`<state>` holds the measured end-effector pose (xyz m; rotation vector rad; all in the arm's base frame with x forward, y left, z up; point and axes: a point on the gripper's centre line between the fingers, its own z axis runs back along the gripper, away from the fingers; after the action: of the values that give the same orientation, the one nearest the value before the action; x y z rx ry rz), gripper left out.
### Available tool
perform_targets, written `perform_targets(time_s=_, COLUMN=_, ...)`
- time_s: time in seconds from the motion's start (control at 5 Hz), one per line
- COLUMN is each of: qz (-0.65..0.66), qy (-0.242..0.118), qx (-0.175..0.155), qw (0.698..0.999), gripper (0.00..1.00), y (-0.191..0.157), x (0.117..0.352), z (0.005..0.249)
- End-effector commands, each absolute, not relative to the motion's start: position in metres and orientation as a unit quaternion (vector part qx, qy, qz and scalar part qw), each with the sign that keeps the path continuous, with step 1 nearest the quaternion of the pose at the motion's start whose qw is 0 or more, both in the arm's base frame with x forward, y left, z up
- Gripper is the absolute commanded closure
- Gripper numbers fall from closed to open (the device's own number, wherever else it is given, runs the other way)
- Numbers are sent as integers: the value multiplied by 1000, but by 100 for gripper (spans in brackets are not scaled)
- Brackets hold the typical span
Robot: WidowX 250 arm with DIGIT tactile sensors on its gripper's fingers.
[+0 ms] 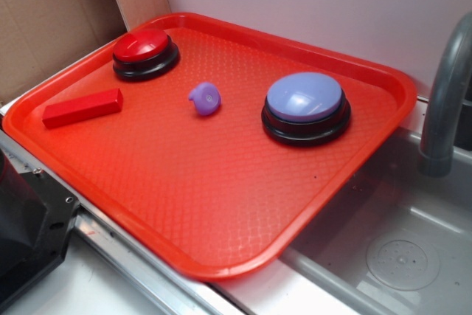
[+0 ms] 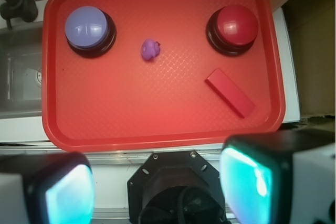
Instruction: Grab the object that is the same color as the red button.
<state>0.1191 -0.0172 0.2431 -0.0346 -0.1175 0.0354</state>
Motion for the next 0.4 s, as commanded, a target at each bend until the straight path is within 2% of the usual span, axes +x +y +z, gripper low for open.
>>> perform_targets(time_s=0.0, qz=18, qy=-59, qx=-17, qw=998, gripper=0, y=-17, x=119, z=243)
perform_targets(time_s=0.2, qz=1, qy=-34, qx=-37, qw=999, gripper=0, y=28, x=126, z=194)
